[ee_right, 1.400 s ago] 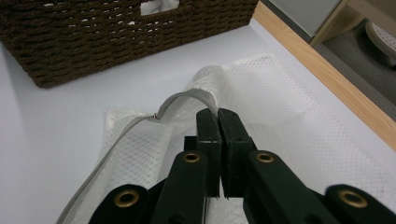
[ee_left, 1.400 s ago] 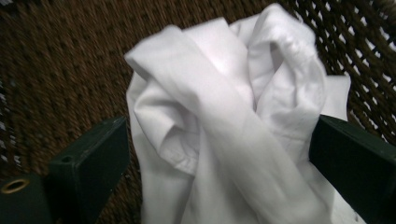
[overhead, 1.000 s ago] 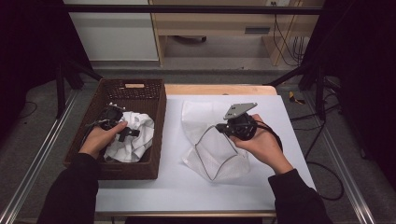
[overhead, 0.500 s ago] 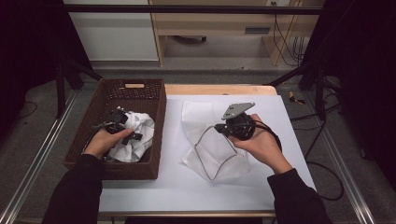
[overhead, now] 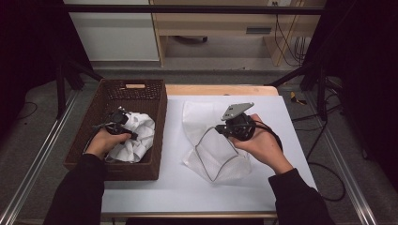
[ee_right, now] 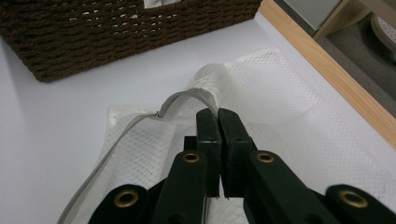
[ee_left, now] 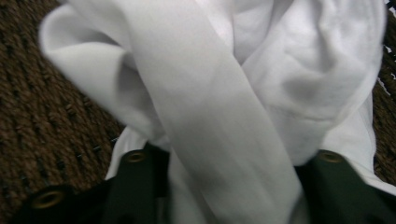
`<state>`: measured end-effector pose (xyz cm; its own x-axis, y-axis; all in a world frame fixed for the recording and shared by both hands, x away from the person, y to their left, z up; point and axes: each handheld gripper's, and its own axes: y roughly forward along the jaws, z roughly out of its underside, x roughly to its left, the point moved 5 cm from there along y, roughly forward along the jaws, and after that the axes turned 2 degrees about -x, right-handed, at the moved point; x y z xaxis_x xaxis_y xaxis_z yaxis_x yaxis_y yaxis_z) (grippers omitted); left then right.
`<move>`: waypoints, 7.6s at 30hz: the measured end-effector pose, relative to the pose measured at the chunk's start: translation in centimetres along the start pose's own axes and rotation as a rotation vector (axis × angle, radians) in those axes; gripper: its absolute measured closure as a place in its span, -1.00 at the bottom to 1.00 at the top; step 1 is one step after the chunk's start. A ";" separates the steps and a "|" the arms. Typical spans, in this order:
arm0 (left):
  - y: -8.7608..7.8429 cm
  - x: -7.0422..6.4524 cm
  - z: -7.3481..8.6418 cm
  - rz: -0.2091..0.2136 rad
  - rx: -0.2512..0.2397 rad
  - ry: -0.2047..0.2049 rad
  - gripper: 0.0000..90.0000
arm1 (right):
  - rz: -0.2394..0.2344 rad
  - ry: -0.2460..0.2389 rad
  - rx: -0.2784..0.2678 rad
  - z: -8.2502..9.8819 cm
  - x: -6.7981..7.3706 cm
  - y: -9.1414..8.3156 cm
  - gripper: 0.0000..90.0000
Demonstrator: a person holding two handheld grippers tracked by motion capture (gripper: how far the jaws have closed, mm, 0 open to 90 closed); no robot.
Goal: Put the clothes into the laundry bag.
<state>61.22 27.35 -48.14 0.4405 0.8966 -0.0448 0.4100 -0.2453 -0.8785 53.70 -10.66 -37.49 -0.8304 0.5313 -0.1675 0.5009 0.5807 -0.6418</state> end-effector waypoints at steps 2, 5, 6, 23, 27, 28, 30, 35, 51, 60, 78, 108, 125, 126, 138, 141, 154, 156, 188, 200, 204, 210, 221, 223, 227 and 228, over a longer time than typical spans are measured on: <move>-0.4 0.0 -0.1 -0.002 -0.003 0.009 0.46 | -0.004 0.003 0.004 0.0 -0.1 0.0 0.97; -0.8 0.0 -0.2 -0.009 -0.014 0.021 0.61 | -0.007 0.008 0.008 0.0 -0.2 0.1 0.97; -0.9 0.0 -0.3 -0.014 -0.018 0.026 0.63 | -0.006 0.011 0.007 0.0 -0.2 0.1 0.97; -4.5 -0.5 -2.1 -0.024 -0.178 0.029 0.72 | -0.010 -0.001 0.035 -0.4 -0.4 0.3 0.97; -5.5 -1.0 -2.6 -0.019 -0.204 0.049 0.72 | -0.010 0.002 0.038 -0.5 -0.5 0.3 0.97; -5.7 -1.1 -2.7 -0.022 -0.210 0.052 0.72 | -0.010 0.003 0.037 -0.6 -0.5 0.3 0.97; -6.3 -1.2 -2.8 -0.026 -0.228 0.058 0.72 | -0.010 0.002 0.039 -0.6 -0.5 0.3 0.97; -7.9 -1.4 -3.0 -0.019 -0.269 0.073 0.73 | -0.007 0.005 0.045 -0.4 -0.6 0.2 0.97; -13.0 -2.6 -2.3 -0.011 -0.407 0.101 0.74 | 0.000 0.017 0.055 -0.4 -1.1 -0.4 0.97; -15.3 -3.1 -1.8 -0.002 -0.449 0.123 0.74 | -0.004 0.029 0.061 -0.6 -1.5 -0.4 0.97; -19.8 -8.1 -4.2 0.070 -0.560 0.204 0.74 | -0.020 0.050 0.066 -1.5 -2.3 -0.4 0.97; -20.0 -17.7 -4.2 0.265 -0.562 0.338 0.74 | -0.037 0.096 0.059 -1.2 -3.2 -0.9 0.97; -18.6 -21.1 -2.9 0.350 -0.520 0.370 0.74 | -0.039 0.105 0.056 -1.1 -3.4 -0.9 0.97; -18.6 -21.1 -2.9 0.350 -0.520 0.370 0.74 | -0.039 0.105 0.056 -1.1 -3.4 -0.9 0.97; -18.1 -22.7 -1.7 0.383 -0.482 0.405 0.74 | -0.039 0.106 0.052 -1.0 -3.3 -0.8 0.97; -18.1 -23.0 -1.5 0.387 -0.472 0.414 0.73 | -0.041 0.111 0.052 -0.9 -3.3 -0.9 0.97; -17.3 -24.0 -0.7 0.399 -0.425 0.440 0.73 | -0.037 0.114 0.054 -1.0 -3.2 -0.9 0.97; -17.2 -24.1 -0.6 0.402 -0.420 0.441 0.73 | -0.038 0.112 0.054 -1.0 -3.2 -0.9 0.97; -15.5 -26.1 -0.2 0.435 -0.361 0.482 0.73 | -0.043 0.112 0.061 -1.0 -3.1 -0.7 0.97; -12.8 -26.7 -0.3 0.443 -0.302 0.490 0.73 | -0.047 0.105 0.062 -0.9 -3.2 -0.5 0.97; -11.8 -27.4 -0.4 0.455 -0.267 0.501 0.73 | -0.048 0.110 0.060 -0.9 -3.1 -0.6 0.97; -10.8 -28.0 -0.7 0.435 -0.259 0.524 0.73 | -0.049 0.105 0.060 -0.9 -3.1 -0.5 0.97; -8.3 -28.1 -1.6 0.448 -0.232 0.493 0.73 | -0.050 0.110 0.058 -0.9 -3.0 -0.3 0.97; -7.9 -28.1 -1.7 0.448 -0.225 0.489 0.73 | -0.052 0.107 0.058 -0.8 -3.0 -0.3 0.97; -7.1 -28.0 -1.9 0.443 -0.217 0.485 0.73 | -0.055 0.104 0.053 -0.8 -2.9 -0.3 0.97; -7.1 -28.0 -1.9 0.443 -0.217 0.485 0.73 | -0.055 0.102 0.054 -0.8 -2.9 -0.3 0.97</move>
<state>47.50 3.26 -39.75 0.8898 0.4414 -0.1155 0.2373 -0.6638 -0.7093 56.13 -11.91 -36.22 -0.8256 0.5616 -0.0555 0.4393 0.5778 -0.6879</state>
